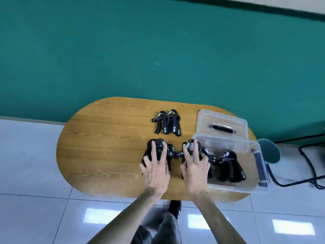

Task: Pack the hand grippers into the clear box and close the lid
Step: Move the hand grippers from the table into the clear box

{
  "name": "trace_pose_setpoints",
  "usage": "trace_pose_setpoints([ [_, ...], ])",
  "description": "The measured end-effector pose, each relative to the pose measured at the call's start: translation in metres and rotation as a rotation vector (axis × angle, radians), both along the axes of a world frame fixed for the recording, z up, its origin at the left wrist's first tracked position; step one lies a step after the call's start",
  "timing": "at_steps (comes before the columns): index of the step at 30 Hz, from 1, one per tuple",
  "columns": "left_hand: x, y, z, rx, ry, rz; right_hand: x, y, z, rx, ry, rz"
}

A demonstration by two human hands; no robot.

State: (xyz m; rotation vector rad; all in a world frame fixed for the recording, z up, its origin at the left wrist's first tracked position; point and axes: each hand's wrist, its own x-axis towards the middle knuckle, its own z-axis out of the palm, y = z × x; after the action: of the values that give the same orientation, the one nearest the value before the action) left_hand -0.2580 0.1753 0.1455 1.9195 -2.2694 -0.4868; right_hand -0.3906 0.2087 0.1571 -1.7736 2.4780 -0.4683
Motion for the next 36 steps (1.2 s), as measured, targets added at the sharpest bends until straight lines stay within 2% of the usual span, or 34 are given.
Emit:
trace_pose_setpoints([
  [10,-0.099,0.031,-0.001,0.012,-0.029,-0.128,-0.094,0.048,-0.009,0.026,-0.005,-0.143],
  [24,-0.212,0.018,-0.026,0.070,-0.145,-0.159,-0.207,0.038,-0.049,0.160,-0.218,-0.180],
  [30,-0.255,0.012,-0.047,0.154,-0.164,-0.052,-0.247,0.023,-0.069,0.211,-0.255,-0.130],
  [36,-0.265,0.012,-0.071,0.250,-0.237,-0.026,-0.262,0.021,-0.109,0.308,-0.312,-0.049],
])
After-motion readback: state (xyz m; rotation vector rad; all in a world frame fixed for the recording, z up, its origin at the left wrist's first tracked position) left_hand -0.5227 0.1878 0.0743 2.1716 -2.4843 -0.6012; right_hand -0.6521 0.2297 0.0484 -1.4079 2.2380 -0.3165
